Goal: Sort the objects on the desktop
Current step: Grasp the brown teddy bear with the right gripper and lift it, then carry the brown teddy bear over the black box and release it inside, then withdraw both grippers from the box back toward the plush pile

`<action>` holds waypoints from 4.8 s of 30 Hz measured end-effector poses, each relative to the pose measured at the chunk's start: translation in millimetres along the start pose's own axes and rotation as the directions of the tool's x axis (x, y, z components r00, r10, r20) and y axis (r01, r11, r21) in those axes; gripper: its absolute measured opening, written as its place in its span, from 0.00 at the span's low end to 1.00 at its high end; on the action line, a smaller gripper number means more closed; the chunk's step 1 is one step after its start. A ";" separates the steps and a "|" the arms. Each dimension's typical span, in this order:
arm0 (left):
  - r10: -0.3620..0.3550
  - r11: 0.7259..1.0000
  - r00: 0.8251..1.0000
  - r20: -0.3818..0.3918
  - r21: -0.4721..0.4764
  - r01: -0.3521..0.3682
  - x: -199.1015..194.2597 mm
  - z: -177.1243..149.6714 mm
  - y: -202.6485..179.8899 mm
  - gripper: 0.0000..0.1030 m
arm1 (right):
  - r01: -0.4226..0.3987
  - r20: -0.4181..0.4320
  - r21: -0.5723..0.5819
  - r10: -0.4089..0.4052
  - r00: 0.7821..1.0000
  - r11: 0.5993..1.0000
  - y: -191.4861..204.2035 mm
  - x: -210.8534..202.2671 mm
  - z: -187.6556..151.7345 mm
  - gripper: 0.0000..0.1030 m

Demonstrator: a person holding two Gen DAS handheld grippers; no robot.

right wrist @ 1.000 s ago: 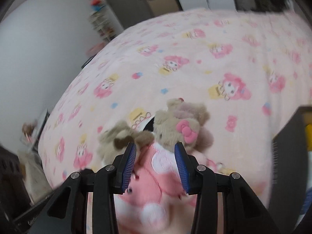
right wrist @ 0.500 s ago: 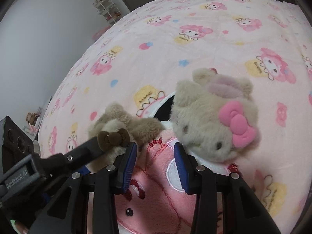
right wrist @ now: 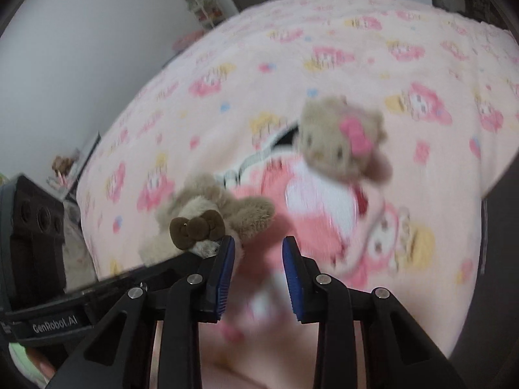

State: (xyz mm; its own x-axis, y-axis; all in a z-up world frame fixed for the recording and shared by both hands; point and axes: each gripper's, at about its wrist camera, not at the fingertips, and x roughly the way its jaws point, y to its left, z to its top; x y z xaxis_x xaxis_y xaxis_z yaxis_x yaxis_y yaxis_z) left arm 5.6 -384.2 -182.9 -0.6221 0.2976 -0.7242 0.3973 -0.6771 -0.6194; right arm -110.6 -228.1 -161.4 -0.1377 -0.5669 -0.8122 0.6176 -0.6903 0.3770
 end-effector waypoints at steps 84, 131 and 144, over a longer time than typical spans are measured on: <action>-0.058 0.897 0.988 -0.142 0.427 0.114 182.5 -73.5 -380.4 0.33 | 0.161 0.274 0.439 -0.303 0.913 0.884 -329.4 -251.9 -82.7 0.25; -0.038 0.805 0.999 0.019 0.592 0.019 -5.7 -169.0 -321.1 0.43 | 0.233 0.380 0.291 -0.336 0.862 0.928 -134.6 -299.8 -159.6 0.26; -0.018 0.866 0.995 0.098 0.499 -0.033 -31.9 -145.5 -271.7 0.42 | 0.250 0.352 0.219 -0.316 0.881 0.943 -90.9 -270.5 -135.5 0.26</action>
State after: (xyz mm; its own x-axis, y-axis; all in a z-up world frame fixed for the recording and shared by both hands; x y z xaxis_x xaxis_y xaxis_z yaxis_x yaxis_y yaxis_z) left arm 15.6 -111.7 -35.6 -0.6924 0.2422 -0.6797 0.0283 -0.9321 -0.3611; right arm -24.6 48.9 -36.3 -0.5887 -0.4400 -0.6781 0.3787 -0.8912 0.2495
